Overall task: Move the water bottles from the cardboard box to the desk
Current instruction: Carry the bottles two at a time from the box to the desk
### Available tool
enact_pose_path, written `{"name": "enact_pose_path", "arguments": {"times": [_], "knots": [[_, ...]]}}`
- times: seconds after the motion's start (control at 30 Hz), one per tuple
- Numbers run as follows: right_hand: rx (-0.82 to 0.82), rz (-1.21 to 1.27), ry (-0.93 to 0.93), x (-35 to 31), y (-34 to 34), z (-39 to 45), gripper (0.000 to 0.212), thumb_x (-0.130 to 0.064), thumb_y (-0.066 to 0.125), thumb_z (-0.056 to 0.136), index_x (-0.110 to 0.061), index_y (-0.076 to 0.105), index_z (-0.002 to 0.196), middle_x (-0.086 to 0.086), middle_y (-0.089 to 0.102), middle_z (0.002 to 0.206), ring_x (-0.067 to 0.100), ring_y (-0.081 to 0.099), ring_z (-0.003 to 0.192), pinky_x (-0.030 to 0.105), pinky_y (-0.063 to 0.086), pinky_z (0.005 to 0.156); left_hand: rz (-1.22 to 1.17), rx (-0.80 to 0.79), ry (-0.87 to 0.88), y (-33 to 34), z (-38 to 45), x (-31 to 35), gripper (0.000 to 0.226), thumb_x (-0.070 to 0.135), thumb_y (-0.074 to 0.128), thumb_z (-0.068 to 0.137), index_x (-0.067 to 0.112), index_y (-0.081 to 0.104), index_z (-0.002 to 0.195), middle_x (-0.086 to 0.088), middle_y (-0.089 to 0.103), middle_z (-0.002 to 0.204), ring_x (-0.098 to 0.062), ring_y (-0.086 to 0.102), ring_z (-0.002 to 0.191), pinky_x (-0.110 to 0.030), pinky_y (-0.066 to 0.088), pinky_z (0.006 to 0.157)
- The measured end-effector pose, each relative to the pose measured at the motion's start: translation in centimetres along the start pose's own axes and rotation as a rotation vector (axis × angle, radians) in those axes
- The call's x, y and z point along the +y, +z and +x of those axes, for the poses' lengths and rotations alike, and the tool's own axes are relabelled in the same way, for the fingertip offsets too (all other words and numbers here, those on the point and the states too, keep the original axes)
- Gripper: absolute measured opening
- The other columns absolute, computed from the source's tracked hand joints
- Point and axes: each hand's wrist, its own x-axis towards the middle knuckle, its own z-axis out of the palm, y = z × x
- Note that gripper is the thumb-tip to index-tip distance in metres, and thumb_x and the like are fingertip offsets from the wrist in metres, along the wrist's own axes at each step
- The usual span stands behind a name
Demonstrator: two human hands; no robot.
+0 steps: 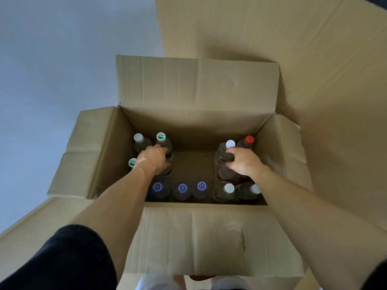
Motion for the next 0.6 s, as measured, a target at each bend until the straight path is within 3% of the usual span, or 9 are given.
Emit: {"name": "enact_pose_path", "arguments": {"times": [0.13,0.23,0.37,0.6], "knots": [[-0.023,-0.047,-0.005,0.4,1.9,1.3,0.052,-0.013,0.057,0.096,-0.026,0.051,0.146,0.008,0.055,0.143,0.031,0.052,0.131,0.039,0.046,0.107,-0.039,-0.069,-0.028,0.9,0.9,-0.4,0.053,0.022,0.059,0.098,0.020,0.045,0.149,-0.011,0.051,0.143,-0.033,0.052,0.129,-0.046,0.047,0.105],[-0.037,-0.070,-0.006,0.7,3.2,2.2,0.043,-0.016,0.052,0.100,-0.027,0.056,0.141,0.010,0.058,0.140,0.033,0.054,0.128,0.040,0.046,0.106,-0.054,-0.087,-0.044,1.7,1.5,-0.5,0.047,0.015,0.057,0.099,0.018,0.048,0.145,-0.013,0.056,0.137,-0.032,0.056,0.124,-0.043,0.050,0.100],[-0.018,-0.103,-0.014,0.9,4.1,3.1,0.037,-0.024,0.042,0.106,-0.020,0.059,0.138,0.013,0.058,0.139,0.034,0.053,0.128,0.039,0.043,0.107,-0.082,-0.046,-0.044,2.6,2.1,-0.5,0.044,0.013,0.053,0.100,0.022,0.051,0.143,-0.014,0.057,0.133,-0.034,0.059,0.119,-0.043,0.050,0.095],[-0.020,-0.173,0.015,0.4,4.0,3.1,0.044,-0.010,0.039,0.105,-0.023,0.052,0.145,0.012,0.053,0.142,0.033,0.051,0.131,0.042,0.045,0.107,-0.101,-0.016,-0.041,3.2,2.6,-0.5,0.039,0.013,0.053,0.099,0.022,0.056,0.137,-0.014,0.060,0.130,-0.035,0.059,0.117,-0.045,0.051,0.094]]}}
